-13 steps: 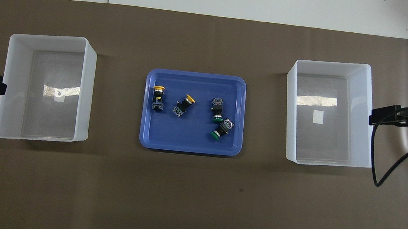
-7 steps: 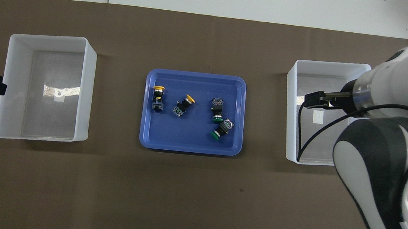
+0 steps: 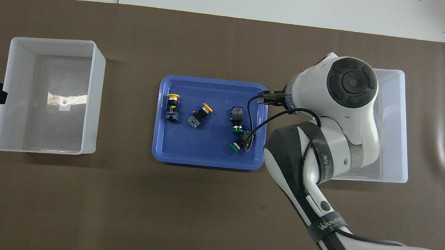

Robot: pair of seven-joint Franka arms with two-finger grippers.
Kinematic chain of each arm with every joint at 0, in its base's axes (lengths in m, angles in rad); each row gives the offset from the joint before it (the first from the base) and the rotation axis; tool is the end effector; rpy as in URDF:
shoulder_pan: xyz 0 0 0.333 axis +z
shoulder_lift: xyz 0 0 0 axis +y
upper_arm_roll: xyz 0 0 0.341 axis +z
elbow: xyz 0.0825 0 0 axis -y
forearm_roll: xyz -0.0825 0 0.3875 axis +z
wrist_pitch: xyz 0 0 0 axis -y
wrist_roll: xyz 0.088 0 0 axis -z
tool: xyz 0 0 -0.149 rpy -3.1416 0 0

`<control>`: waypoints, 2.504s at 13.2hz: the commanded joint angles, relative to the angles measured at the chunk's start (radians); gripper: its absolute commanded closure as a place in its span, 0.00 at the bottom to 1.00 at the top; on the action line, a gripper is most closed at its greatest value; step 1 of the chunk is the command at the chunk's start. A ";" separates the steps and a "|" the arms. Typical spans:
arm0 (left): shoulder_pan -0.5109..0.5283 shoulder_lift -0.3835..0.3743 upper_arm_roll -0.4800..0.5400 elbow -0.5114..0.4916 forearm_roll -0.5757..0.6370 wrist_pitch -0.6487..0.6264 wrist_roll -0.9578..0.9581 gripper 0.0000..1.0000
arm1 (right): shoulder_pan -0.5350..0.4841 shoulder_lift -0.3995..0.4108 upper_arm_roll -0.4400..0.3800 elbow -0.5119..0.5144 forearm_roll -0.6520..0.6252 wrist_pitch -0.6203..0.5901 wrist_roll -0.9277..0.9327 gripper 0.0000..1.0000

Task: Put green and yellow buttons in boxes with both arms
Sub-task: 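Reach the right gripper over a green-topped button on the blue tray, then grasp the green-topped button with the right gripper and lift it, then place the green button in the right box while the left gripper reaches the tray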

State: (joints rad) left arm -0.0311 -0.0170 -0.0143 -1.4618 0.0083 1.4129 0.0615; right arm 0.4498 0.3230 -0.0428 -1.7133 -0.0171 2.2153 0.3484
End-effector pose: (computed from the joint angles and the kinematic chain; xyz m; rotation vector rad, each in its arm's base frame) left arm 0.5335 -0.0230 0.6542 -3.1286 0.1655 0.0501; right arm 0.6266 0.2715 0.3992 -3.0874 -0.1098 -0.2740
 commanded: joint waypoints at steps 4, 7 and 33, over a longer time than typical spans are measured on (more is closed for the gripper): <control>0.002 -0.028 0.000 -0.029 -0.014 -0.008 -0.011 0.00 | 0.089 0.141 -0.002 0.014 -0.020 0.128 0.026 0.00; 0.002 -0.029 0.000 -0.028 -0.014 -0.008 -0.011 0.00 | 0.092 0.172 -0.002 0.006 -0.020 0.185 0.029 0.00; 0.002 -0.029 0.000 -0.028 -0.014 -0.008 -0.011 0.00 | -0.356 -0.102 -0.005 -0.247 0.031 0.171 -0.431 1.00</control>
State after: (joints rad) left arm -0.0311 -0.0173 -0.0143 -1.4619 0.0083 1.4124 0.0614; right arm 0.1294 0.2351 -0.0626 -1.8676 0.0015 2.2870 -0.0018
